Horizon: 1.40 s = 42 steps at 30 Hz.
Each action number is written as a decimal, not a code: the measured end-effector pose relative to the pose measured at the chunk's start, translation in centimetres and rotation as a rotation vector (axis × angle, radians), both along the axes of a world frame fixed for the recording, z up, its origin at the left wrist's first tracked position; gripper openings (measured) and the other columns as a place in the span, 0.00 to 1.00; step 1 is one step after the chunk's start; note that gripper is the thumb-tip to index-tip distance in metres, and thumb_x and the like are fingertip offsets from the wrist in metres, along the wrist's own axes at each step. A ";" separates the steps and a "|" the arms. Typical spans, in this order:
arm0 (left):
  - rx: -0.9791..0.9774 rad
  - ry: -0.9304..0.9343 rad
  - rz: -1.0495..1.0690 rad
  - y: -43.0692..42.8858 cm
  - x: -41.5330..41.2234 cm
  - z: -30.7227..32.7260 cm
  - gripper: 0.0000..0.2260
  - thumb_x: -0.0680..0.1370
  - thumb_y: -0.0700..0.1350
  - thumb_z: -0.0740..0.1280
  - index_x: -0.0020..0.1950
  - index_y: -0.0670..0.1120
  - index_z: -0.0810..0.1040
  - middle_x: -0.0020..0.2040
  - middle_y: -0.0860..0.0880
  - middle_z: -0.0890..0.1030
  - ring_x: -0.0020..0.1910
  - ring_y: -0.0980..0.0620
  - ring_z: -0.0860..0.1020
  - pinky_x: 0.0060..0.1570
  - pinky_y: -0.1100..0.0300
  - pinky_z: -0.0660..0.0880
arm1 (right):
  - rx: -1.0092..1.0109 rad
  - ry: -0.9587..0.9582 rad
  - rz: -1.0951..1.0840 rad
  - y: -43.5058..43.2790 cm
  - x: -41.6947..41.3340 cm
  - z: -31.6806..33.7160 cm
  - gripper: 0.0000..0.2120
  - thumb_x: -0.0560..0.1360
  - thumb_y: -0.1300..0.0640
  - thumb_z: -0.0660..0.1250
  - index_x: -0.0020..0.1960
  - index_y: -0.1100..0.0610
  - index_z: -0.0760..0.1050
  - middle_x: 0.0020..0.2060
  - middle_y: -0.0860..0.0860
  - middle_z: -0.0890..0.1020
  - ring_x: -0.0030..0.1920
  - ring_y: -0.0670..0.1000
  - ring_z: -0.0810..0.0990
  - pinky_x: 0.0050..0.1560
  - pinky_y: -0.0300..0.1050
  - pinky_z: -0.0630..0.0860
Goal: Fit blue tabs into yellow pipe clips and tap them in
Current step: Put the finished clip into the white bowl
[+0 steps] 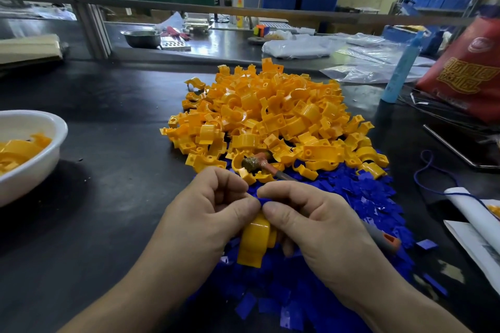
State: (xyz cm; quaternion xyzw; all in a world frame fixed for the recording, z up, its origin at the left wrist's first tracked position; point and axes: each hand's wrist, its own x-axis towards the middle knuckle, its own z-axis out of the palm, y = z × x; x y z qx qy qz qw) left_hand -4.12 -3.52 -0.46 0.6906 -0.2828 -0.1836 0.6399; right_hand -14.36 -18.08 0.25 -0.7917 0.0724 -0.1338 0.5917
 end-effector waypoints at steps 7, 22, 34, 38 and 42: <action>-0.049 0.146 -0.112 -0.1 0.0 0.1 0.16 0.59 0.55 0.74 0.46 0.57 0.84 0.46 0.51 0.86 0.45 0.54 0.85 0.39 0.67 0.79 | -0.039 -0.042 -0.029 0.4 -0.1 0.2 0.12 0.69 0.41 0.62 0.51 0.39 0.79 0.37 0.45 0.82 0.34 0.44 0.79 0.34 0.37 0.77; -0.005 -0.012 -0.036 -0.2 -0.3 -0.2 0.11 0.64 0.58 0.68 0.45 0.61 0.80 0.45 0.56 0.84 0.44 0.58 0.83 0.39 0.69 0.78 | -0.057 -0.035 -0.060 0.8 0.0 -0.1 0.09 0.77 0.53 0.64 0.50 0.40 0.78 0.41 0.41 0.81 0.39 0.43 0.80 0.36 0.34 0.77; -0.106 0.163 -0.046 -0.3 0.1 -0.2 0.14 0.59 0.54 0.73 0.43 0.57 0.83 0.40 0.51 0.84 0.40 0.53 0.83 0.38 0.63 0.79 | -0.117 -0.086 -0.079 0.9 -0.2 0.4 0.06 0.74 0.47 0.63 0.49 0.40 0.78 0.43 0.40 0.81 0.40 0.43 0.80 0.37 0.35 0.77; -0.111 0.135 -0.036 -0.2 0.0 0.1 0.12 0.59 0.55 0.73 0.42 0.57 0.82 0.39 0.52 0.84 0.38 0.55 0.83 0.36 0.64 0.78 | -0.140 -0.122 -0.083 0.9 -0.4 0.6 0.07 0.74 0.47 0.62 0.48 0.41 0.78 0.42 0.41 0.81 0.40 0.45 0.80 0.36 0.36 0.78; -0.063 0.098 0.001 0.0 0.2 0.7 0.13 0.60 0.54 0.73 0.44 0.58 0.82 0.42 0.50 0.84 0.39 0.53 0.83 0.37 0.63 0.79 | -0.273 -0.128 -0.107 0.6 -0.1 0.7 0.08 0.75 0.44 0.60 0.50 0.38 0.76 0.45 0.39 0.79 0.46 0.41 0.79 0.41 0.31 0.76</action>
